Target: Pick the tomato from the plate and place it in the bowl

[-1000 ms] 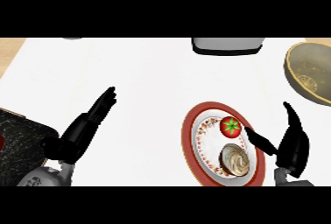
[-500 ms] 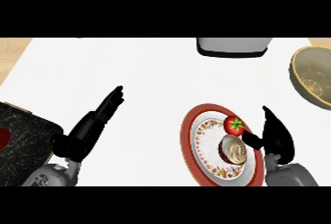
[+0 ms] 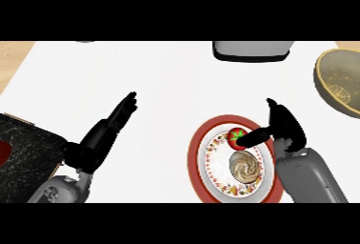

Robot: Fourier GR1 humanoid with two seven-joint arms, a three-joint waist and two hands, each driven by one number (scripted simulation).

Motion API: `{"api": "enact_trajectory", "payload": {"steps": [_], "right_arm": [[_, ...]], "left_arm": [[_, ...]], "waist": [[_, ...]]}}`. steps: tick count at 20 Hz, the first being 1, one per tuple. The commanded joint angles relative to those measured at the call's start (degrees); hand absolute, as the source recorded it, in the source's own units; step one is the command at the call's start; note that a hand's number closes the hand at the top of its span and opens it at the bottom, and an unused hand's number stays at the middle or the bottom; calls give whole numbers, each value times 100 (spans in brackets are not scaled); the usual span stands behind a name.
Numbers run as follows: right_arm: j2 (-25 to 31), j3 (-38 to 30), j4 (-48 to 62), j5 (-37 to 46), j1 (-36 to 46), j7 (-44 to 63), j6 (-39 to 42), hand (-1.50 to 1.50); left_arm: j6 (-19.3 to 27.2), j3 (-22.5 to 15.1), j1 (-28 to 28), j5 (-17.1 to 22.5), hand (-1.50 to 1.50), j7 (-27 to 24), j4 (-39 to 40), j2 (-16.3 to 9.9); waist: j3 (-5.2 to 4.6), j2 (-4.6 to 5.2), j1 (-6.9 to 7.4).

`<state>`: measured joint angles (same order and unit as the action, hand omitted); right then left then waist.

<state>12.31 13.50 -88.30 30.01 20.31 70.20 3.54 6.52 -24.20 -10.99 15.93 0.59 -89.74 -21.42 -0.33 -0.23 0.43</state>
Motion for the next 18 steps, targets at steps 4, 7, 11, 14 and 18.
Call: {"api": "enact_trajectory", "payload": {"steps": [4, 7, 11, 14, 18], "right_arm": [[-697, 27, 553, 440, 609, 1499, 592, -150], [-805, -60, 602, 681, 889, 1501, 788, -150], [-850, -111, 400, 1116, 772, 1502, 948, -150], [-966, -142, 473, 1497, 793, 1502, 892, -150], [-906, 44, 333, 1929, 438, 1448, 992, -150]], "left_arm": [[43, -70, 190, -121, 0, -51, -88, 97], [-80, 350, -210, 93, 0, 234, 61, -53], [-108, 184, -3, -101, 0, -120, 258, 115], [-140, 259, 102, -40, 0, 56, -98, 2], [-112, 196, 172, -137, 0, 0, -87, 123]], "waist": [[12, -10, 15], [15, -3, -67], [16, -11, -130], [22, -13, -68], [24, -4, -86]]}}
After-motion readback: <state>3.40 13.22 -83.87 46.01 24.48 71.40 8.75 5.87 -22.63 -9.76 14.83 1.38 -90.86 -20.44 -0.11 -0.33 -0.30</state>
